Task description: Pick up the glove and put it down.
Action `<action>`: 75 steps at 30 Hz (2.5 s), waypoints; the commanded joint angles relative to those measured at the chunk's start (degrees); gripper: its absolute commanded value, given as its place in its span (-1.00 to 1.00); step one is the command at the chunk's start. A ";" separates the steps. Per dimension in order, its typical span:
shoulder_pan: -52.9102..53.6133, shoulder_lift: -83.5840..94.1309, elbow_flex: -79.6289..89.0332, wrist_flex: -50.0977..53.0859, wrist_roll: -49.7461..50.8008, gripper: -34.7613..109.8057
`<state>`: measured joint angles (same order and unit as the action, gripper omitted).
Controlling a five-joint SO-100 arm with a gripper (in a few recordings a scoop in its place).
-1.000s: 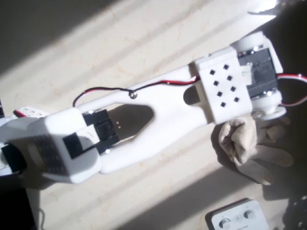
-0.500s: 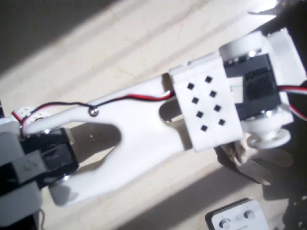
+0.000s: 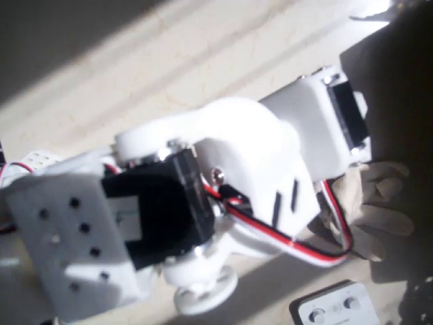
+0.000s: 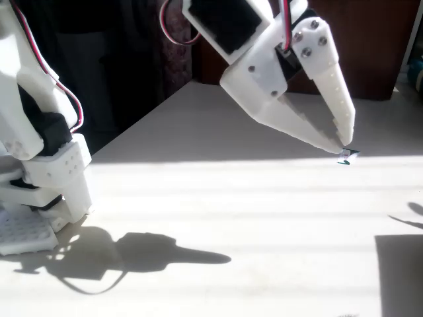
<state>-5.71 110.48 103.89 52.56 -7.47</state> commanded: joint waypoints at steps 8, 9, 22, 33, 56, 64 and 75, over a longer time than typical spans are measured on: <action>0.35 28.21 26.10 -0.88 -0.44 -0.51; 0.35 30.67 28.48 -0.88 -0.44 -0.51; 0.35 63.72 52.47 -0.18 -0.44 -0.51; 0.35 74.53 61.26 -0.09 -0.44 -0.51; 0.35 77.61 72.33 -0.88 -0.44 -0.51; 0.26 77.61 72.33 -0.79 -0.44 -0.52; 0.26 77.61 71.81 3.52 -0.44 -0.52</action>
<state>-5.62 187.65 175.96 53.70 -7.47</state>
